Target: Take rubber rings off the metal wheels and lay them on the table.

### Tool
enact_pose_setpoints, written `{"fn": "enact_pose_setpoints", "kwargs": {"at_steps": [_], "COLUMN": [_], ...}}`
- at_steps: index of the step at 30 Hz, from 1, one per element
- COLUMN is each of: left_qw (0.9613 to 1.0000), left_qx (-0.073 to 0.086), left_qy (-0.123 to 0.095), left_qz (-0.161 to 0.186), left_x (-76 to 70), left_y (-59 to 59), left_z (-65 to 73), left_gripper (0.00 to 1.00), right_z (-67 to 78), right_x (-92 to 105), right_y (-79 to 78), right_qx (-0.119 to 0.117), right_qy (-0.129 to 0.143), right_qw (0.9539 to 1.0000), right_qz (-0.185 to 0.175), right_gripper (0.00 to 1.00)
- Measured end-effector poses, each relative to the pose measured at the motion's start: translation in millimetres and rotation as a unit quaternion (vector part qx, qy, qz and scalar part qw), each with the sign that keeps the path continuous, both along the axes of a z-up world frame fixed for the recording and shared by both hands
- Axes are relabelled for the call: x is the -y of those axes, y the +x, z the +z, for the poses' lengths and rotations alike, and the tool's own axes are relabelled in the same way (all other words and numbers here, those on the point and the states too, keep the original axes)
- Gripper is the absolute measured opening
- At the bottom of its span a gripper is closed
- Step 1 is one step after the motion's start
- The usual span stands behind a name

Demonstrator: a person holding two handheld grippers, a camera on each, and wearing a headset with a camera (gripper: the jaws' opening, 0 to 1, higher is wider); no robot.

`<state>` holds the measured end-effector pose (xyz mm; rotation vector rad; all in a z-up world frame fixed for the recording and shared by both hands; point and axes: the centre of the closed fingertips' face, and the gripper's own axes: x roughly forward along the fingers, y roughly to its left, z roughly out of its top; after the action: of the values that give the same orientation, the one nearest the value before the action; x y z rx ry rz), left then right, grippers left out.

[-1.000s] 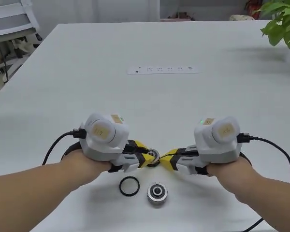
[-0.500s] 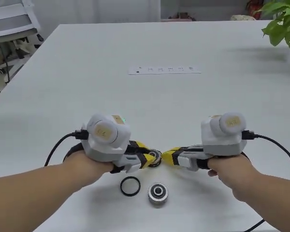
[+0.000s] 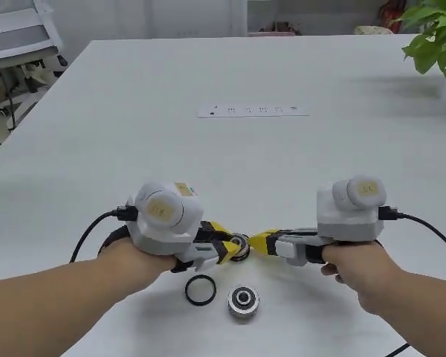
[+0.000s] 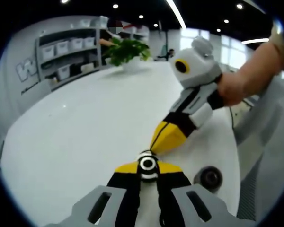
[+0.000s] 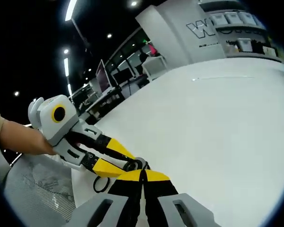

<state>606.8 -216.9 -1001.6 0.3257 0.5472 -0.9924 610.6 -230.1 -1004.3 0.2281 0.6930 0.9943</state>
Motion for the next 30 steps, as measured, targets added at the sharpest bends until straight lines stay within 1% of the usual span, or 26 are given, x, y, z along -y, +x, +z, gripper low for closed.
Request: {"fn": "enact_pose_setpoints", "kwargs": {"at_steps": [5, 6, 13, 20, 24, 25, 26, 30], "left_qw": [1.0, 1.0, 1.0, 1.0, 1.0, 0.9999, 0.9999, 0.9999], "left_qx": [0.001, 0.001, 0.004, 0.005, 0.006, 0.007, 0.008, 0.008], "left_qy": [0.002, 0.002, 0.003, 0.004, 0.004, 0.004, 0.004, 0.004], "left_qz": [-0.001, -0.001, -0.002, -0.005, -0.006, -0.006, -0.007, -0.006], "left_x": [0.1, 0.3, 0.9, 1.8, 2.7, 2.8, 2.9, 2.7], "left_y": [0.2, 0.0, -0.4, -1.4, -2.4, -2.0, -1.9, -1.9], "left_z": [-0.2, -0.2, -0.2, -0.3, -0.2, -0.2, 0.0, 0.4], "left_gripper": [0.12, 0.12, 0.12, 0.12, 0.12, 0.12, 0.12, 0.12], "right_z": [1.3, 2.4, 3.2, 4.4, 7.7, 12.3, 13.1, 11.6], "right_x": [-1.2, -2.3, -4.5, -8.2, -12.4, -18.2, -16.1, -14.8], "right_y": [-0.4, -1.8, -3.5, -6.8, -8.9, -15.7, -10.5, -11.2], "right_qx": [-0.006, -0.008, -0.02, -0.024, -0.03, -0.032, -0.021, -0.026], "right_qy": [0.003, 0.005, 0.007, 0.01, 0.022, 0.034, 0.027, 0.027], "right_qw": [1.0, 0.9999, 0.9998, 0.9996, 0.9992, 0.9982, 0.9991, 0.9989], "right_qz": [0.001, 0.006, 0.004, 0.012, 0.016, 0.037, 0.027, 0.028], "right_gripper": [0.0, 0.0, 0.0, 0.0, 0.0, 0.0, 0.0, 0.0]}}
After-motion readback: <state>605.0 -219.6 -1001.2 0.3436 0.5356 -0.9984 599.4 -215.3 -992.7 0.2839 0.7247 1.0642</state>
